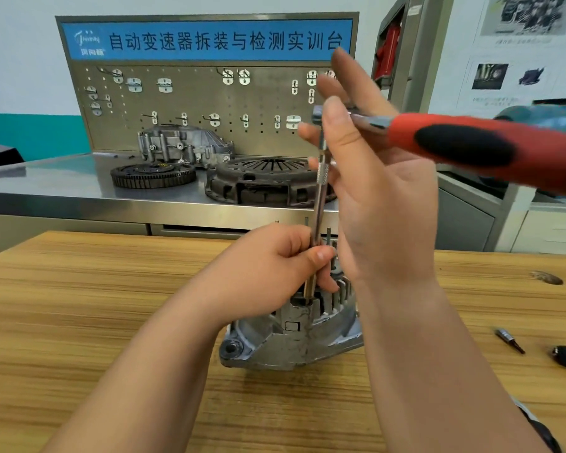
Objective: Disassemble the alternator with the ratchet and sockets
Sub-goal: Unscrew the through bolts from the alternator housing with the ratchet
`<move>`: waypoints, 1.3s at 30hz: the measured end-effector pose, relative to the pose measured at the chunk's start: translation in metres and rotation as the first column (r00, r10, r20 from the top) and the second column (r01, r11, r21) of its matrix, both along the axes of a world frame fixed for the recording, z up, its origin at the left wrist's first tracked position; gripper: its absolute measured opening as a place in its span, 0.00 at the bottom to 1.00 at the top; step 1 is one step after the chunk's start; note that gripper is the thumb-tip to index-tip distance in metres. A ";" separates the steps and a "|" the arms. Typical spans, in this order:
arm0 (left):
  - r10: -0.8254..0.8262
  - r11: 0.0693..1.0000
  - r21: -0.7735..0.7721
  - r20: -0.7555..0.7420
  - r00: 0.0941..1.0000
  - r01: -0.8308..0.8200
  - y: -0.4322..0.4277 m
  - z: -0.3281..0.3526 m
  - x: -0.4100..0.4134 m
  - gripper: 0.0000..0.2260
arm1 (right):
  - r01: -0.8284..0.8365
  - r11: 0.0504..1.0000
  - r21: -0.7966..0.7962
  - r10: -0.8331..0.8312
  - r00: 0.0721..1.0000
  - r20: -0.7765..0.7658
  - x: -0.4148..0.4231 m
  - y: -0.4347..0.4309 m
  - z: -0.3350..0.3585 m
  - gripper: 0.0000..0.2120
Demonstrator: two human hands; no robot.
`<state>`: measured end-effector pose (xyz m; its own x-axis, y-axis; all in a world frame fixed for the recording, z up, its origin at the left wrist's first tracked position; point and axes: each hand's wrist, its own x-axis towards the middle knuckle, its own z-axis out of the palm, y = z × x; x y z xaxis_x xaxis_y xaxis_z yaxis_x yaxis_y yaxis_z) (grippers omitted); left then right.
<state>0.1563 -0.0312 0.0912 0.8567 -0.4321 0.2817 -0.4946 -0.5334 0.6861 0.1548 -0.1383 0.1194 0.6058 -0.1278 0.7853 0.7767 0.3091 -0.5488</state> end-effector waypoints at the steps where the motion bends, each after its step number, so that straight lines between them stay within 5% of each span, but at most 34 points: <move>1: 0.001 1.000 0.010 0.010 1.000 -0.001 0.000 -0.001 0.000 0.13 | -0.013 1.000 0.008 0.013 1.000 0.005 0.000 0.001 0.000 0.18; 9: -0.098 0.994 -0.065 -0.098 0.990 0.092 0.001 0.005 -0.003 0.12 | -0.193 0.980 0.041 0.197 0.960 -0.198 0.000 -0.006 0.001 0.15; 25: -0.041 0.999 -0.031 -0.149 0.988 0.037 -0.010 0.007 0.001 0.10 | -0.179 0.984 0.013 0.178 0.963 -0.204 -0.002 -0.012 0.004 0.14; 33: -0.149 0.989 -0.024 -0.106 0.983 0.147 -0.002 0.011 0.004 0.11 | -0.201 0.979 0.022 0.202 0.957 -0.209 0.001 -0.014 0.003 0.13; 39: -0.058 0.998 -0.015 -0.022 0.998 0.057 -0.008 0.004 0.003 0.10 | -0.102 0.994 0.032 0.106 0.985 -0.136 0.004 -0.011 0.002 0.11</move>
<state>0.1592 -0.0390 0.0952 0.8368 -0.4767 0.2692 -0.5085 -0.4947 0.7048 0.1585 -0.1498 0.1217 0.7187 -0.0766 0.6911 0.6574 0.3987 -0.6395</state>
